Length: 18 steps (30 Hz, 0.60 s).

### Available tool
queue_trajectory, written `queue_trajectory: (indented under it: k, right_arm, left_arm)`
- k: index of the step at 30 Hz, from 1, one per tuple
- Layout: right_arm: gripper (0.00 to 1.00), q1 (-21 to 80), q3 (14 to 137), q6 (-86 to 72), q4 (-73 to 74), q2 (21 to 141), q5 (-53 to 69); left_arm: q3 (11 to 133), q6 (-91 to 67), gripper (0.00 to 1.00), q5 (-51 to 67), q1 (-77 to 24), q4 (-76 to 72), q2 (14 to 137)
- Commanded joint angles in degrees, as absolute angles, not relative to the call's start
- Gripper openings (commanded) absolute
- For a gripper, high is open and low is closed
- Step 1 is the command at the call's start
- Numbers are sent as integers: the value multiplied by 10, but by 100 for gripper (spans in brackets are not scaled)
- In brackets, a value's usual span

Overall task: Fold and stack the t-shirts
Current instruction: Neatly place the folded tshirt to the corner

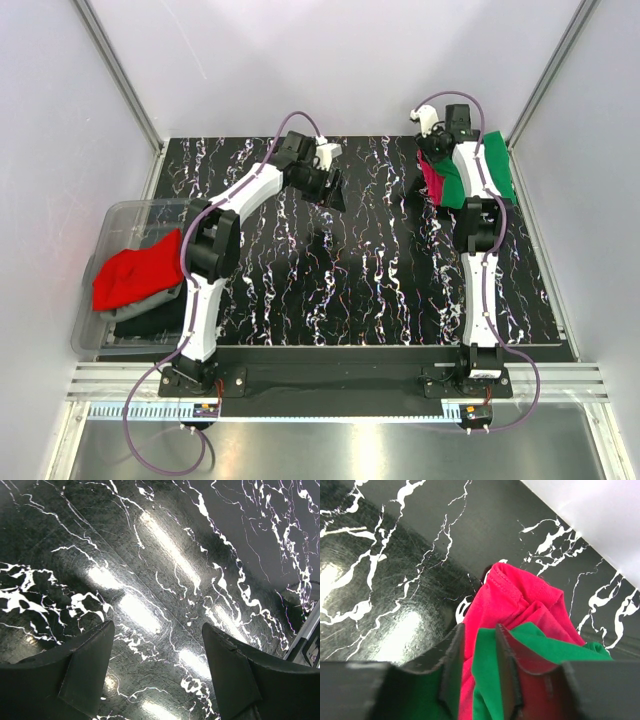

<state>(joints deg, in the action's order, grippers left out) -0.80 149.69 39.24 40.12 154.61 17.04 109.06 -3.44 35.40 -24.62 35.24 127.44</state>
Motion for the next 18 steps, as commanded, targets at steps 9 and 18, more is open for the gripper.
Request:
queue_trajectory:
  k: [9, 18]
  right_arm:
    - [3, -4, 1528, 423, 363, 1564, 86]
    - [0, -3, 1527, 402, 300, 1526, 101]
  left_arm:
    - [1100, -42, 76, 370, -240, 333, 1267]
    - [1097, -41, 76, 369, -240, 334, 1267]
